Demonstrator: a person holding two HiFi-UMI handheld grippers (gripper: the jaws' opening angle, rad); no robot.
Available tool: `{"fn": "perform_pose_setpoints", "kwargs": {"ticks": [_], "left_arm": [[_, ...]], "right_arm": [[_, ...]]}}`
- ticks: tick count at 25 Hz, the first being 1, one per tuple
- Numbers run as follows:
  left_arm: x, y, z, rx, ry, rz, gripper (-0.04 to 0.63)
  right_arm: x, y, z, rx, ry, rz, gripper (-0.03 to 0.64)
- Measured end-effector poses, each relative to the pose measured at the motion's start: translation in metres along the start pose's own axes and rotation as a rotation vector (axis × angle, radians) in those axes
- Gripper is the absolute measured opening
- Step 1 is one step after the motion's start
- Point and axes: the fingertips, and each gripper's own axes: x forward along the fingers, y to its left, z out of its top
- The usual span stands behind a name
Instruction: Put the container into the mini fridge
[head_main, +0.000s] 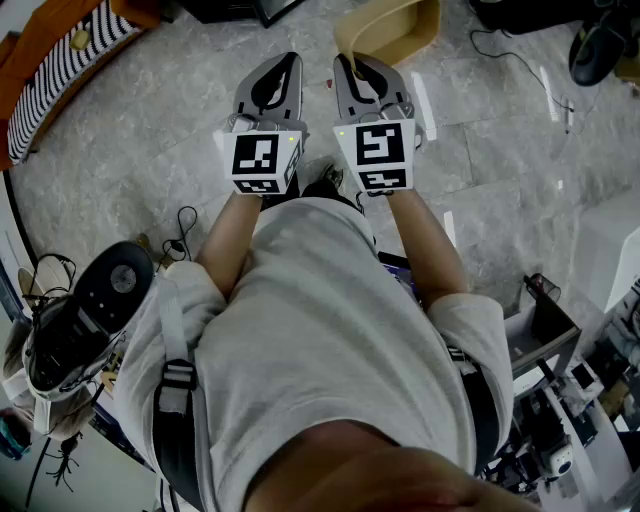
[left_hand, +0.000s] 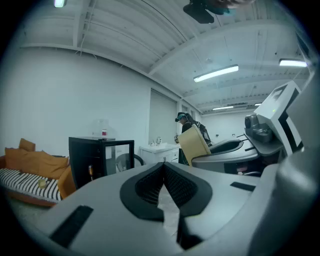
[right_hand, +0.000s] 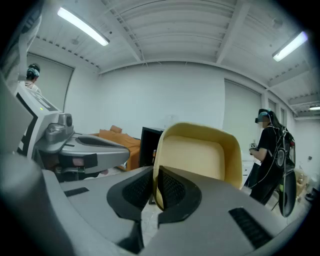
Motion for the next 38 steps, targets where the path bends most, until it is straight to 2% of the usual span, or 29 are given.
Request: {"fn": "perform_pose_setpoints", "kwargs": {"ticks": [6,16,24,29,38], "left_arm": [[-0.009,0.028,-0.003,-0.013,0.014,0.026,0.012],[-0.036,0.121,-0.021,-0.07,0.043,0.139,0.012],[-0.037,0.199,-0.044,-0.13,0.06,0.214,0.012],[-0.036,0.239,-0.053,-0.14,0.079,0.22,0.012],[-0.043,0.309,-0.047,-0.14,0.076,0.219,0.012]], "right_arm": [[0.022,0.026,0.009,-0.008,-0.001,0.046,0.049],[0.087,0.096,0.038,-0.085,0.006,0.167,0.049],[0.153,0.143,0.052,-0.175,0.052,0.257,0.049],[0.185,0.166,0.063,-0.219,0.079,0.291,0.049],[0.235,0.213,0.086,-0.242,0.115,0.35,0.048]]}}
